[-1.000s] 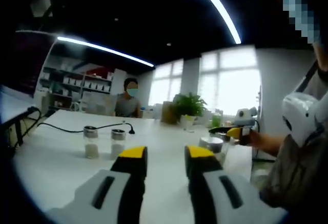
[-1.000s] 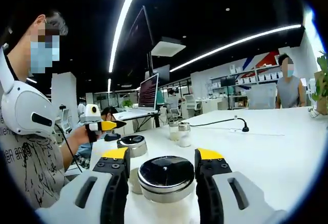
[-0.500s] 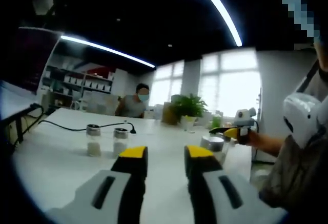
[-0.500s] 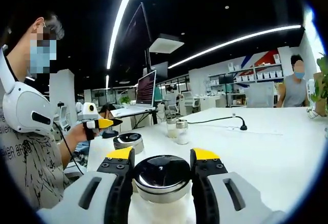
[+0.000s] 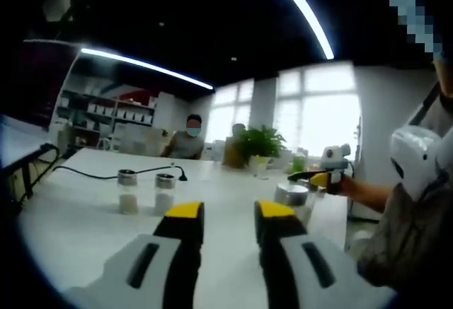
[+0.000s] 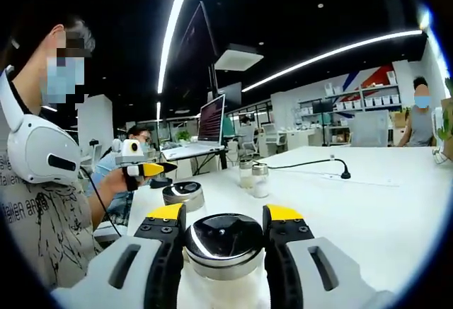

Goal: Rotate the seasoning bottle until the label or dispensing opening points toward the visible target arrow and the bottle remains upright within the marked orientation range

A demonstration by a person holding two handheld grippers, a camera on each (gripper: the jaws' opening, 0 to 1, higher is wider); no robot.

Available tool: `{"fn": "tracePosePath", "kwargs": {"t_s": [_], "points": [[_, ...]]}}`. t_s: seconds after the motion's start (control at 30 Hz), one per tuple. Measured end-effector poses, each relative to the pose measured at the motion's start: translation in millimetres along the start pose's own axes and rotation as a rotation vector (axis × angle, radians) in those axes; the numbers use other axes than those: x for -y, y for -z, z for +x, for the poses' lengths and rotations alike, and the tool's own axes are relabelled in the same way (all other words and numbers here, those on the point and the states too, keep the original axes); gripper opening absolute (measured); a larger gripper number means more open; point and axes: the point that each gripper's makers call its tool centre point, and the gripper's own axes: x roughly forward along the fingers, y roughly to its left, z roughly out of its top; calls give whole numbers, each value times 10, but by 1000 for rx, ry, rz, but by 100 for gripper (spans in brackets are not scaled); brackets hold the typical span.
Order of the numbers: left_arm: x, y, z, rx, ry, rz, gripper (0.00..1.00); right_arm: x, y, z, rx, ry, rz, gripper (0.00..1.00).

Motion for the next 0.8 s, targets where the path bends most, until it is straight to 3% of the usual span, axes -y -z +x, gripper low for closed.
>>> {"fn": "tracePosePath", "kwargs": {"t_s": [0.53, 0.8], "points": [[171, 63, 216, -26, 53, 22, 30, -23, 34, -14, -2, -30, 3, 43], [207, 84, 227, -38, 45, 27, 30, -24, 48, -42, -5, -39, -3, 43]]}}
